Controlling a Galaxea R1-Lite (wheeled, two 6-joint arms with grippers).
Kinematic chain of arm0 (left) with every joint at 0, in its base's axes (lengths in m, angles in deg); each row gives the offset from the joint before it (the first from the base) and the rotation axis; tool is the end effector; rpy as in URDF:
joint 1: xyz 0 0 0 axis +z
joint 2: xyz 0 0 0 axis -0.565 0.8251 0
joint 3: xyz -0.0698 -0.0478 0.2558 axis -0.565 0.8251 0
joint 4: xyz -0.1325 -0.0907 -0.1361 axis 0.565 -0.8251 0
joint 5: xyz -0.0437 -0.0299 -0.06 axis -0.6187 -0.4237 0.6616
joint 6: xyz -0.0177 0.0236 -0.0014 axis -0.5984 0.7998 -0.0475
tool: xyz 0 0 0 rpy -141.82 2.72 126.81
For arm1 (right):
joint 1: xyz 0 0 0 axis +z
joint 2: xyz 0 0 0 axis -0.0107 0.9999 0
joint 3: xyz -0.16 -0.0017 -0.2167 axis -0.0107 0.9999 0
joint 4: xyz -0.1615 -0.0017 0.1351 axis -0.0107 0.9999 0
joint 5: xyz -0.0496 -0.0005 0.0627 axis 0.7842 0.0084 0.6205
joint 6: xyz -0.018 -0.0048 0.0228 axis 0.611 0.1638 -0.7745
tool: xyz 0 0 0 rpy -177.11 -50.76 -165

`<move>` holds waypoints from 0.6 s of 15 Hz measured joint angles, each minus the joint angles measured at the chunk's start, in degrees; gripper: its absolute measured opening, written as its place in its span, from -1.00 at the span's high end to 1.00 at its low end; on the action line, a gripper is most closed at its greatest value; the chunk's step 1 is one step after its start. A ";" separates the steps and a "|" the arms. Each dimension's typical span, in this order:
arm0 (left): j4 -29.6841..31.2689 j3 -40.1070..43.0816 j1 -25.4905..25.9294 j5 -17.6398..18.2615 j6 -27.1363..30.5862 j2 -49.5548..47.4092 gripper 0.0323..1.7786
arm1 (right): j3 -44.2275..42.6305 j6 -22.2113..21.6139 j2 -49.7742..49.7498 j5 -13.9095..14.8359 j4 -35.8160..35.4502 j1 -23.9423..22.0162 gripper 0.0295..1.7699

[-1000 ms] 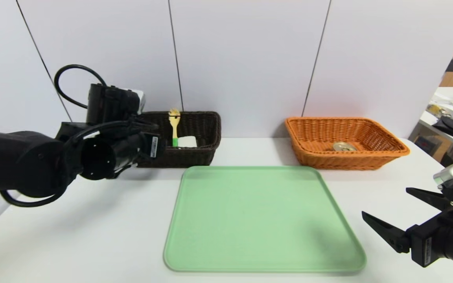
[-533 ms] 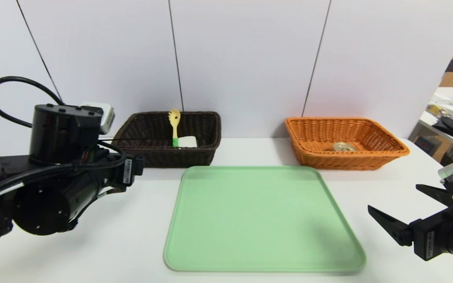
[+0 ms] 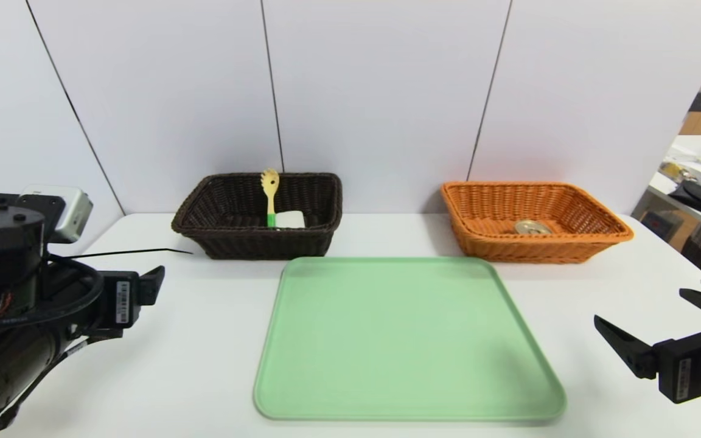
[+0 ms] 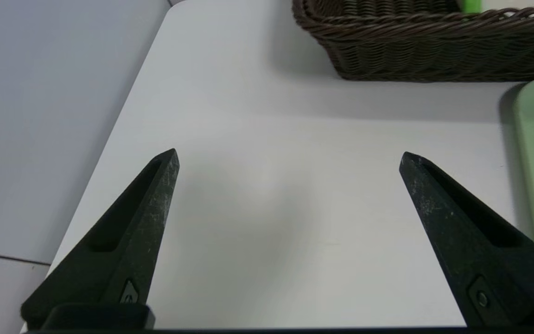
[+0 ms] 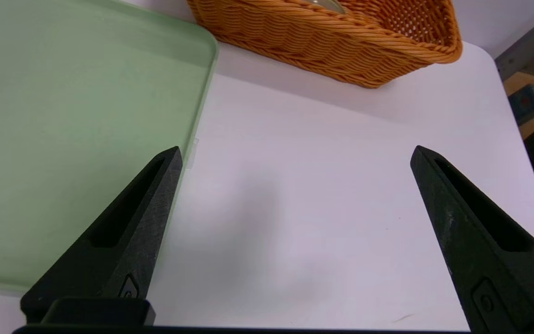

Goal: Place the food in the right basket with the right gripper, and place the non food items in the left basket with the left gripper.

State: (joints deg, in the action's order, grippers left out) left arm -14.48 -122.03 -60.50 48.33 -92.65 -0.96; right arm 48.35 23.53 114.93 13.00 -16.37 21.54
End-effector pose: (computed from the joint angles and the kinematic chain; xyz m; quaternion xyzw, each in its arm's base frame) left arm 0.1947 -0.0751 0.1535 0.0547 0.1627 0.1105 0.9789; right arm 0.1580 0.0525 0.1194 -0.1414 0.1489 0.0132 0.9786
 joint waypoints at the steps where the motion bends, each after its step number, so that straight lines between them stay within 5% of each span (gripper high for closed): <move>1: -0.02 1.34 0.77 0.09 0.05 -1.35 -0.90 | 0.17 0.07 -0.57 1.00 0.16 -0.05 -0.92; 5: 0.00 6.17 6.29 0.69 1.02 -6.64 -0.90 | 0.61 0.11 -4.02 1.99 3.68 -2.34 -0.92; 9: 0.17 9.37 12.93 1.96 1.63 -10.62 -0.90 | 1.13 0.44 -6.21 1.96 3.66 -9.56 -0.92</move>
State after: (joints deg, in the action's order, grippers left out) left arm -14.31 -112.65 -47.57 50.29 -91.02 -11.57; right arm 49.48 23.97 108.73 14.96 -12.71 11.98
